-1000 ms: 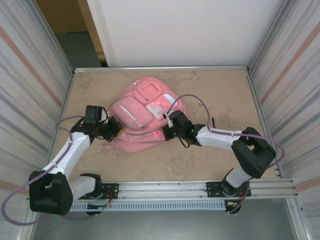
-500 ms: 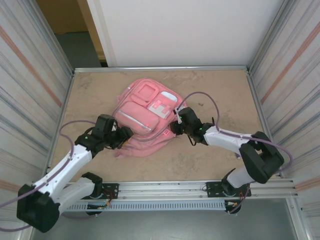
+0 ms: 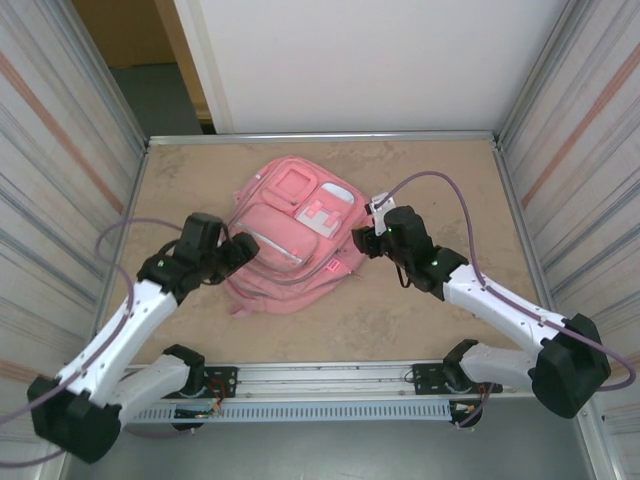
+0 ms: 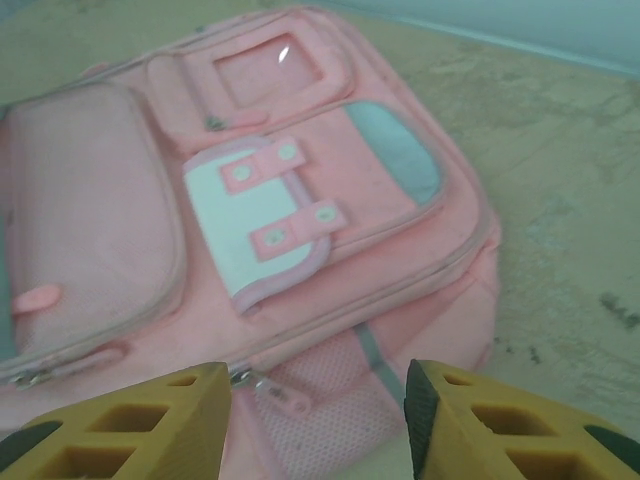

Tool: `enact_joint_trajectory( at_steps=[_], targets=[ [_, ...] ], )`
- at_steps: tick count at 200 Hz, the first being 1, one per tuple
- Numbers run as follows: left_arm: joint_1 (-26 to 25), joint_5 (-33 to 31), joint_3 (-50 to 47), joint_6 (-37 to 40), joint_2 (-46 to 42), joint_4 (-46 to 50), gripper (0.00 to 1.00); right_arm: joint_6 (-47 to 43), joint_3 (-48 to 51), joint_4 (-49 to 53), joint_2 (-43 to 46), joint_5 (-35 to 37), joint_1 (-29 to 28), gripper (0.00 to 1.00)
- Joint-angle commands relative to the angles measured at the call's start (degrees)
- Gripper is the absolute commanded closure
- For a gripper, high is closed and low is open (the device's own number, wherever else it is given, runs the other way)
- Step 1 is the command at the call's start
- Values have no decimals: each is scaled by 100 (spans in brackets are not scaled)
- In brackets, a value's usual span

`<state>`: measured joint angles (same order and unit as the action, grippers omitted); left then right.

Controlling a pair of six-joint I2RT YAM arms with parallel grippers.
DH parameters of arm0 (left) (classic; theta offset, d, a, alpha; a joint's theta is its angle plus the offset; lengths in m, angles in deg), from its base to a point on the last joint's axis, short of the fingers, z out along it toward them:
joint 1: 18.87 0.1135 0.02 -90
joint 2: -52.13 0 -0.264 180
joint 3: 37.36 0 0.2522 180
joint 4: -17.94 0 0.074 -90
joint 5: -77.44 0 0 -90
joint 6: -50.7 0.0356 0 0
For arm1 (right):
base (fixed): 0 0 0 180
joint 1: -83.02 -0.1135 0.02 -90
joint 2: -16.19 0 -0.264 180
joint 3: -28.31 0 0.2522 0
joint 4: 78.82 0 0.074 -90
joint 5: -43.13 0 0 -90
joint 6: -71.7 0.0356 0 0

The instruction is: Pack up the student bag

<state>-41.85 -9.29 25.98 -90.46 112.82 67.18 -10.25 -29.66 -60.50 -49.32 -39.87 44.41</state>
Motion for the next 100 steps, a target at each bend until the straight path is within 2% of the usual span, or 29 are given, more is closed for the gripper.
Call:
enact_joint_trajectory(
  at_steps=[1, 56, 86, 100],
  targets=[
    [236, 257, 143, 335, 450, -208, 28, 63, -36, 64, 100, -464, -90, 51],
    [303, 328, -253, -461, 795, -774, 35, 91, 213, -46, 182, -345, -370, 48],
    [310, -68, -559, -751, 839, -1275, 55, -153, 331, -169, 51, -561, -444, 47],
    [329, -25, -500, -784, 978, -1250, 60, -447, 399, -381, -92, -819, -435, 46]
  ],
)
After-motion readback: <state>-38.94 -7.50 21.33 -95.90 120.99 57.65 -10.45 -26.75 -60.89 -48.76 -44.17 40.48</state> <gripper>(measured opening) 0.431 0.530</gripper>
